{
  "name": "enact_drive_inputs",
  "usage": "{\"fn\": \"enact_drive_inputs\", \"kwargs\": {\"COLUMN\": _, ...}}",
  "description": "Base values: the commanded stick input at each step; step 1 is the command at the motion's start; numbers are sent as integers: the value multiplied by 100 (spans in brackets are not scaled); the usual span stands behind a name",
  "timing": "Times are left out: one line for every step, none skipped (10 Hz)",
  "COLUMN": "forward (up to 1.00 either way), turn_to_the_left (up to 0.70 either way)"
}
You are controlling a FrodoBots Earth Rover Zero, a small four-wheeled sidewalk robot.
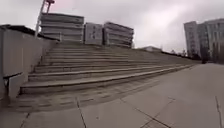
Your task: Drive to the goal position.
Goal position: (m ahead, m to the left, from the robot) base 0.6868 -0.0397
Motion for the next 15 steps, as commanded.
{"fn": "enact_drive_inputs", "kwargs": {"forward": 70, "turn_to_the_left": -35}}
{"fn": "enact_drive_inputs", "kwargs": {"forward": 70, "turn_to_the_left": -35}}
{"fn": "enact_drive_inputs", "kwargs": {"forward": 70, "turn_to_the_left": -35}}
{"fn": "enact_drive_inputs", "kwargs": {"forward": 70, "turn_to_the_left": -35}}
{"fn": "enact_drive_inputs", "kwargs": {"forward": 70, "turn_to_the_left": -35}}
{"fn": "enact_drive_inputs", "kwargs": {"forward": 70, "turn_to_the_left": -35}}
{"fn": "enact_drive_inputs", "kwargs": {"forward": 70, "turn_to_the_left": -35}}
{"fn": "enact_drive_inputs", "kwargs": {"forward": 70, "turn_to_the_left": -35}}
{"fn": "enact_drive_inputs", "kwargs": {"forward": 70, "turn_to_the_left": -35}}
{"fn": "enact_drive_inputs", "kwargs": {"forward": 70, "turn_to_the_left": -35}}
{"fn": "enact_drive_inputs", "kwargs": {"forward": 70, "turn_to_the_left": -35}}
{"fn": "enact_drive_inputs", "kwargs": {"forward": 70, "turn_to_the_left": -35}}
{"fn": "enact_drive_inputs", "kwargs": {"forward": 70, "turn_to_the_left": -35}}
{"fn": "enact_drive_inputs", "kwargs": {"forward": 70, "turn_to_the_left": -35}}
{"fn": "enact_drive_inputs", "kwargs": {"forward": 70, "turn_to_the_left": -34}}
